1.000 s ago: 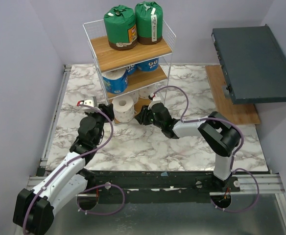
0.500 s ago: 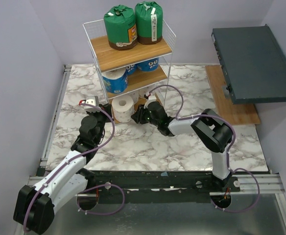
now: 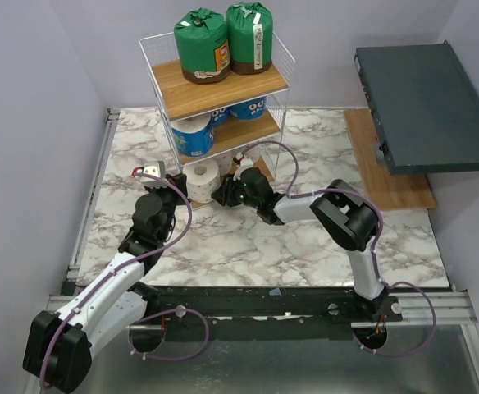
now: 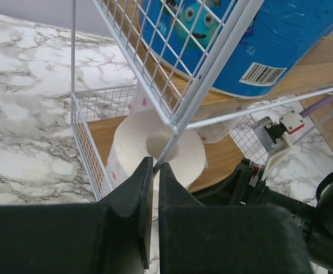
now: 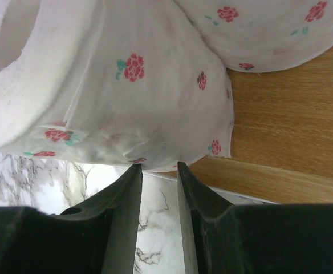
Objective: Place and organize the paper towels onto the shelf
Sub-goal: Place the paper towel on the shelf.
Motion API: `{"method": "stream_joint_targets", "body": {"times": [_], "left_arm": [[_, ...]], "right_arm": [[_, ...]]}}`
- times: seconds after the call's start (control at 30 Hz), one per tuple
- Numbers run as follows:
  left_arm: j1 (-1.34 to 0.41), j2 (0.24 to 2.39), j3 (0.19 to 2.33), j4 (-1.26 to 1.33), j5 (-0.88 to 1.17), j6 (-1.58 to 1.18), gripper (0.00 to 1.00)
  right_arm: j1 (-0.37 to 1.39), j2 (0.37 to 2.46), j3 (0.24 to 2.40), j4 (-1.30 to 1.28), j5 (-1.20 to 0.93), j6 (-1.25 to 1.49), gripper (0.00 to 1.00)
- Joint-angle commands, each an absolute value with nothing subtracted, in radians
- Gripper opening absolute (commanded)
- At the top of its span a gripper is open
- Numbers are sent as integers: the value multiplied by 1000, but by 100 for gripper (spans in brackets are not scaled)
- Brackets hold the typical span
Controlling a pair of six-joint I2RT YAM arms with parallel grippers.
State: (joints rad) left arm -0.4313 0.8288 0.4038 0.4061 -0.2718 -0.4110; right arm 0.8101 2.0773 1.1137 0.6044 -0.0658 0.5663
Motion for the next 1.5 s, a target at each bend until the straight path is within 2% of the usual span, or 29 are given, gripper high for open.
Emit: {"method": "stream_joint_targets", "body": {"times": [0.0,0.63,0.9,1.3,1.33,1.47], "left_arm": [[-428,832,422,437,-204,-444,0],[-430,823,405,429,-192,-468,0],[-430,812,403,422,-219,-460,0],[-430,783,418,385,-258,-458,0],[-430,777,419,373,-258,-462,0],[-429,760,441,280,-277,-495,14]], "right_arm": [[810,2121,1162,621,-92,584,34],[811,2191,1257,611,-96,627,34],[810,2099,1159,597,-81,591,35],[810,1915,1014,566,-125,563,46],[810,1897,1006,555,-127,558,47],[810,1797,943,526,-116,548,51]]}}
